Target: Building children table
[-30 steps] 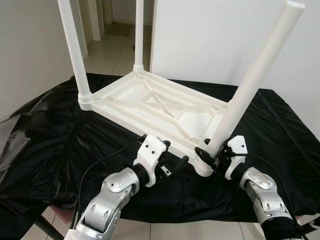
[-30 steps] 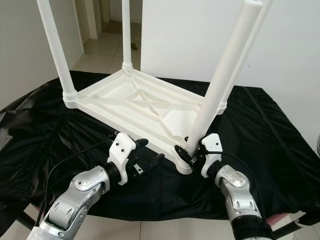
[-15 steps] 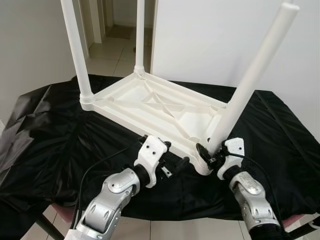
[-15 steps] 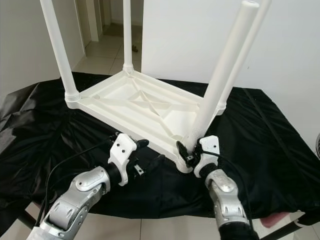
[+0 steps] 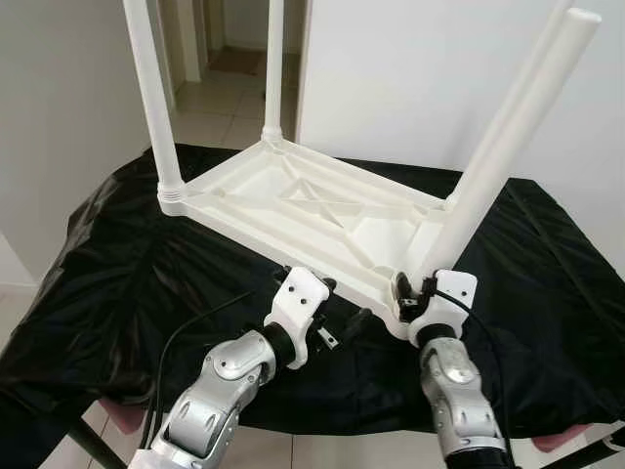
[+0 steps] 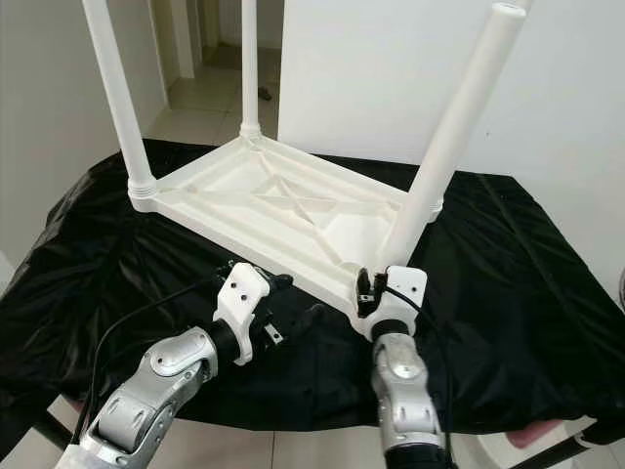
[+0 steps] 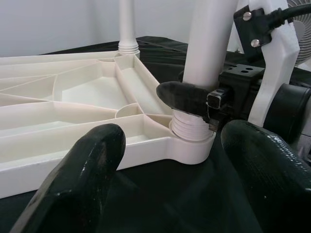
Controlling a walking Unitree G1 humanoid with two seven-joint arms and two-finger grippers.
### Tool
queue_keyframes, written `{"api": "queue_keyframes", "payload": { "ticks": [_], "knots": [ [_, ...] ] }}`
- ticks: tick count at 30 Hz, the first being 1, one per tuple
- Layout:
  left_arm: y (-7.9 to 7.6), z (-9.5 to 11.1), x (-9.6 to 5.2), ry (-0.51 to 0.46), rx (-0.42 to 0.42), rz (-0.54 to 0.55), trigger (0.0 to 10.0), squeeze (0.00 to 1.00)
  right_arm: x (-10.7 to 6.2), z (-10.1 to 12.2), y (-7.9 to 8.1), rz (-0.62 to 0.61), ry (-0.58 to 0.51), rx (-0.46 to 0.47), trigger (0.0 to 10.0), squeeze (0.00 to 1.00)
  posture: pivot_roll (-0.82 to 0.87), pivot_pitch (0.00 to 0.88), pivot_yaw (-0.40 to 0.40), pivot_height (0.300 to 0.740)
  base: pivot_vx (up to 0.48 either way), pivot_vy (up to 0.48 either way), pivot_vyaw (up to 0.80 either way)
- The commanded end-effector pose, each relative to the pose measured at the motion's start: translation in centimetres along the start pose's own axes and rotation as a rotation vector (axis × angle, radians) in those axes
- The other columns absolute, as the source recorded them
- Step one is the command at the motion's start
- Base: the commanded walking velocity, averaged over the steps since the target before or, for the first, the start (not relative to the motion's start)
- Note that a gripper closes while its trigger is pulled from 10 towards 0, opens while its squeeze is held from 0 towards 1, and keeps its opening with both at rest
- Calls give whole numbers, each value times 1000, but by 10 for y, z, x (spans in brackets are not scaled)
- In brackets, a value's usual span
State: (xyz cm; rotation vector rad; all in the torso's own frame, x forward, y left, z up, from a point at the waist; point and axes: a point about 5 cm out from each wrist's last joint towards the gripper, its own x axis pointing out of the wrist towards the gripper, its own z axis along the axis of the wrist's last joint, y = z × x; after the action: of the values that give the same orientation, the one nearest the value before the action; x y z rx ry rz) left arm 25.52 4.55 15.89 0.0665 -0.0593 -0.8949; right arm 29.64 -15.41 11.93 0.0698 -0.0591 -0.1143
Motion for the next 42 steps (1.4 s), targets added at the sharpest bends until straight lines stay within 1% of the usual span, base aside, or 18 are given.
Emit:
{"api": "queue_keyframes", "payload": {
  "ticks": [1,4,5,6,7,8,15,19,20,21,25,26,27,32,33,35,36,42],
  "knots": [
    [-3,-1,0,3,1,-13,10000,0,-4,-11,2,-18,62,14,0,0,23,0,-78,740,0,0,0],
    [-3,0,0,3,3,-15,10000,0,-4,-9,2,-10,59,21,0,0,24,0,-78,740,0,0,0],
    [-3,0,-1,4,6,-15,10000,0,-3,-5,1,0,41,16,10000,341,24,0,-78,740,0,0,0],
    [-3,0,-1,4,6,-15,10000,0,-3,-5,1,0,41,16,10000,341,24,0,-78,740,0,0,0],
    [-3,0,-1,4,7,-14,10000,0,-3,-4,0,-3,34,15,10000,812,24,0,-78,740,0,0,0],
    [-3,-1,-1,4,6,-13,10000,0,-2,-1,2,19,19,18,10000,1000,26,0,-80,740,0,0,0],
    [-3,-1,0,3,4,-10,10000,0,0,7,1,99,-24,26,10000,1000,25,0,-83,740,0,0,0],
    [-3,-1,0,4,6,-9,10000,0,1,17,-3,237,-62,33,10000,1000,28,0,-83,740,0,0,0],
    [-2,0,0,3,7,-8,10000,0,1,19,-5,319,-61,14,10000,1000,27,0,-79,740,0,0,0],
    [-1,0,-1,3,8,-7,10000,0,1,21,-8,411,-55,-15,10000,0,27,0,-79,740,0,0,0],
    [-1,0,-1,3,10,-8,10000,0,0,23,-15,555,-35,-58,10000,0,23,0,-70,740,0,0,0],
    [0,1,-1,3,13,-12,10000,0,1,23,-22,674,-7,-123,10000,0,19,0,-65,740,0,0,0],
    [1,1,0,3,14,-14,10000,0,3,21,-27,719,13,-163,10000,0,18,0,-61,740,0,0,0],
    [2,2,1,0,15,-13,10000,0,7,13,-33,815,75,-237,10000,0,19,0,-59,740,0,0,0],
    [2,2,1,-2,15,-13,10000,0,7,9,-33,840,90,-252,1137,0,22,0,-59,740,0,0,0],
    [2,3,2,-4,15,-12,10000,0,7,6,-33,856,99,-263,1137,0,22,0,-59,740,0,0,0],
    [2,3,2,-5,17,-9,10000,0,7,2,-34,876,111,-269,0,0,25,0,-58,740,0,0,0],
    [4,3,1,-6,18,-4,10000,0,7,-4,-32,899,131,-260,0,0,28,0,-56,740,0,0,0]
  ]
}}
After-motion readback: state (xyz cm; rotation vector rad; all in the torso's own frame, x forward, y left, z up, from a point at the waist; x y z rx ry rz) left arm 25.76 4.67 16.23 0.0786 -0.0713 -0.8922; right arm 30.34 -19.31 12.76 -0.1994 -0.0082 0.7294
